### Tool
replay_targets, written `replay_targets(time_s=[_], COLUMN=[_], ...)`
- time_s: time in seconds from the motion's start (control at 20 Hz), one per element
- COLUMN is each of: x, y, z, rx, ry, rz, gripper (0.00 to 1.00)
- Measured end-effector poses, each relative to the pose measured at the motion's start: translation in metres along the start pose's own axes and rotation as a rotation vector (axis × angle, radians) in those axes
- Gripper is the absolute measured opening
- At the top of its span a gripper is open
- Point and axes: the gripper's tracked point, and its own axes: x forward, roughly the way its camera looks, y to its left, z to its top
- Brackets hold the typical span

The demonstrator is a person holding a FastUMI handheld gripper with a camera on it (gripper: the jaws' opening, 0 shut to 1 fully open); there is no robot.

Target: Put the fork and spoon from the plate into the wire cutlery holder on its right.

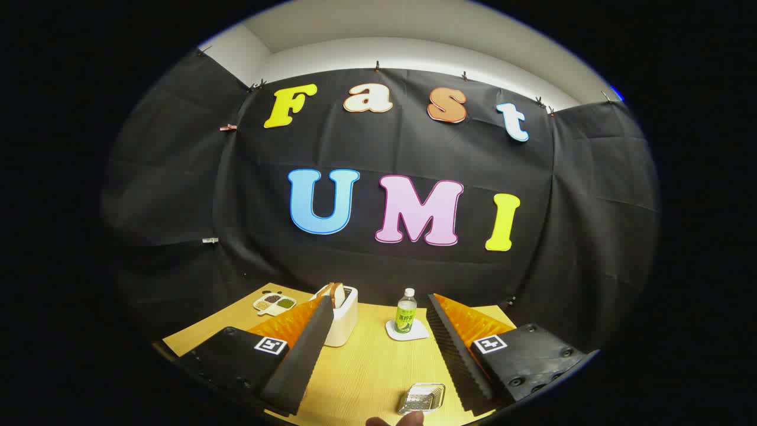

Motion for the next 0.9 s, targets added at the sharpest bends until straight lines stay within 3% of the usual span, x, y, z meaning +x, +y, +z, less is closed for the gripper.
replay_targets(time_s=[0.9], x=[0.0050], y=[0.0075], z=[-0.0046], rx=[0.000], ry=[0.005], rz=[0.016], gripper=[0.98])
